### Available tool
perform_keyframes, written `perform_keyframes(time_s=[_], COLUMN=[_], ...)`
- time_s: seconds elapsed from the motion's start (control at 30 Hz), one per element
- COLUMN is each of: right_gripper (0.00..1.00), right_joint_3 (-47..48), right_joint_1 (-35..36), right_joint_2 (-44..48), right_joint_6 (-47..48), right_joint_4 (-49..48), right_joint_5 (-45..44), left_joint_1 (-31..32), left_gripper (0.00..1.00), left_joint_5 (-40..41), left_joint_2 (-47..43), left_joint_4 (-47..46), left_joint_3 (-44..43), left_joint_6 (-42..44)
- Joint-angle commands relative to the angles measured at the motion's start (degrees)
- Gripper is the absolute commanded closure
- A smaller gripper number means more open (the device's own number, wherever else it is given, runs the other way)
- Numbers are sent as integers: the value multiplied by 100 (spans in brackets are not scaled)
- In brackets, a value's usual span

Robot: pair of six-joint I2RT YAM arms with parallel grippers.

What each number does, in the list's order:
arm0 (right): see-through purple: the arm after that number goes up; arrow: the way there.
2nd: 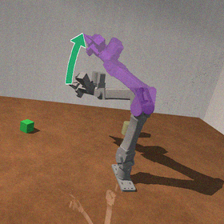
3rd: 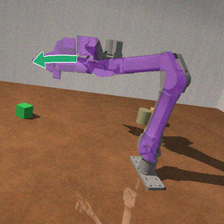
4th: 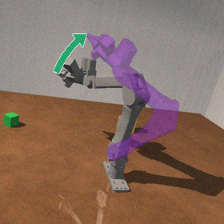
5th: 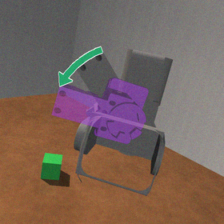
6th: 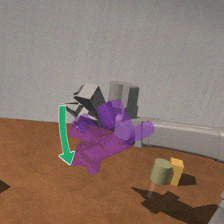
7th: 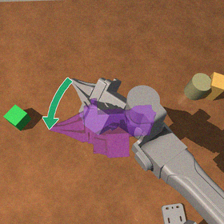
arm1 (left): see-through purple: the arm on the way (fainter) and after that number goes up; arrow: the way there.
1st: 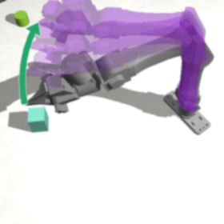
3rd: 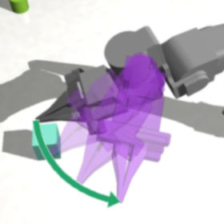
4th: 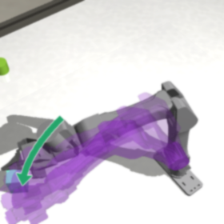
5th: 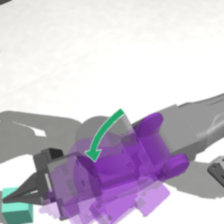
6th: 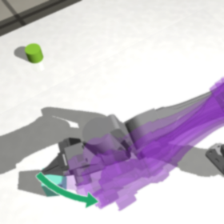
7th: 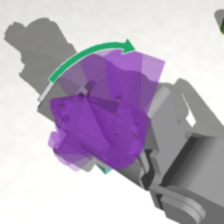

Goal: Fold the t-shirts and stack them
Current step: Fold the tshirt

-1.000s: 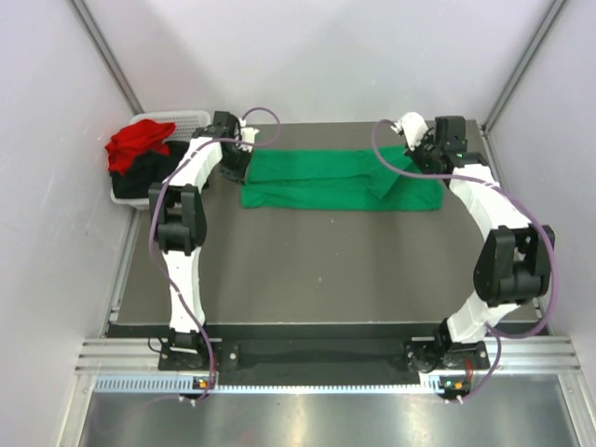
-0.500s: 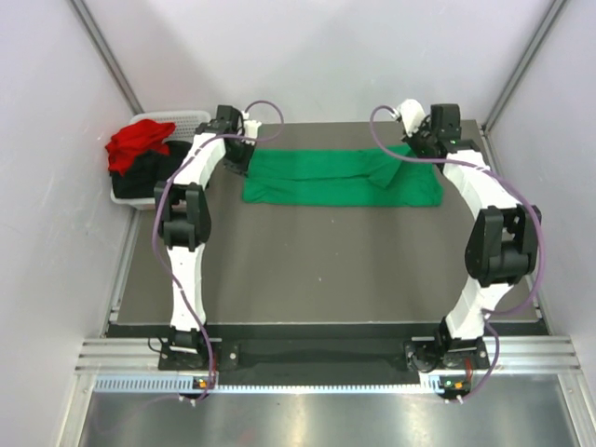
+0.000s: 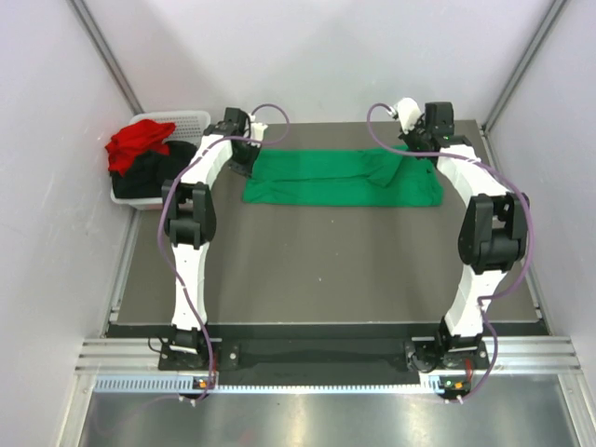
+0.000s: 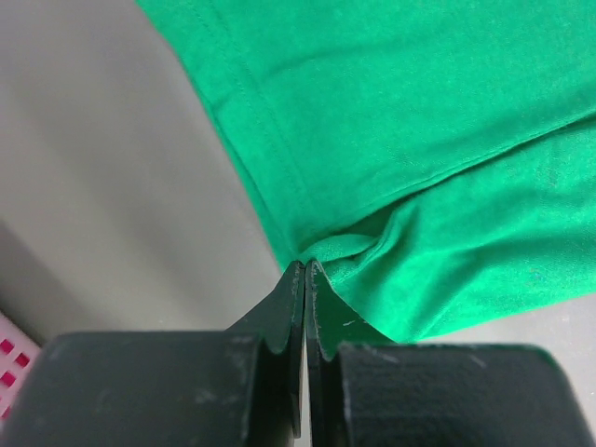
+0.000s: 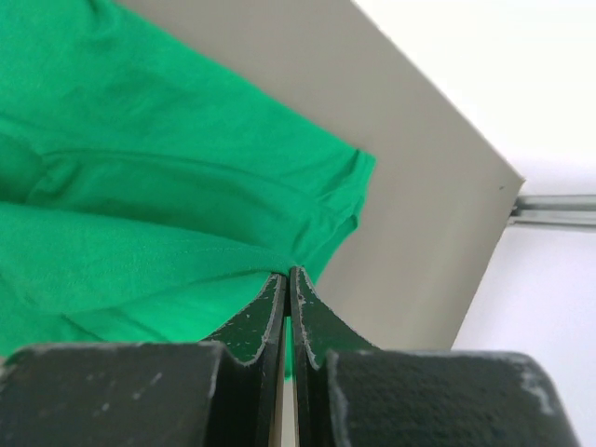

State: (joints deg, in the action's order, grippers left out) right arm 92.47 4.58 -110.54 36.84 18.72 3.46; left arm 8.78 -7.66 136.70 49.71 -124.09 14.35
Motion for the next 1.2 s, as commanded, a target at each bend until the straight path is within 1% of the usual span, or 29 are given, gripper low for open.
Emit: perform_keyframes(time_s=[0.0,0.53,0.77,0.9,1.17], right_gripper=[100,100,100,100,100], right_joint_3=[395,659,553,536,553], right_joint_1=[-45,-45,-89,-115,-177], right_joint_2=[-46,-380,-301,-231,-319], right_joint_6=[-45,-45,-54,-63,-72], right_joint_4=[-316,-448,-501,-527,-571], right_joint_5=[-65,-214,-285,-294,-311], left_joint_1=[-7,28,37,37,37], left_gripper=[100,100,100,100,100], left_joint_5=[151,467,537,599,652], left_joint_2=[-21,-56,-126,-284,-373], left_joint_4=[-234,-340,-287,-260,-278], left_joint_3=[-326,-326,-317,-134,-36], left_joint_6=[15,-2,-2,24,24])
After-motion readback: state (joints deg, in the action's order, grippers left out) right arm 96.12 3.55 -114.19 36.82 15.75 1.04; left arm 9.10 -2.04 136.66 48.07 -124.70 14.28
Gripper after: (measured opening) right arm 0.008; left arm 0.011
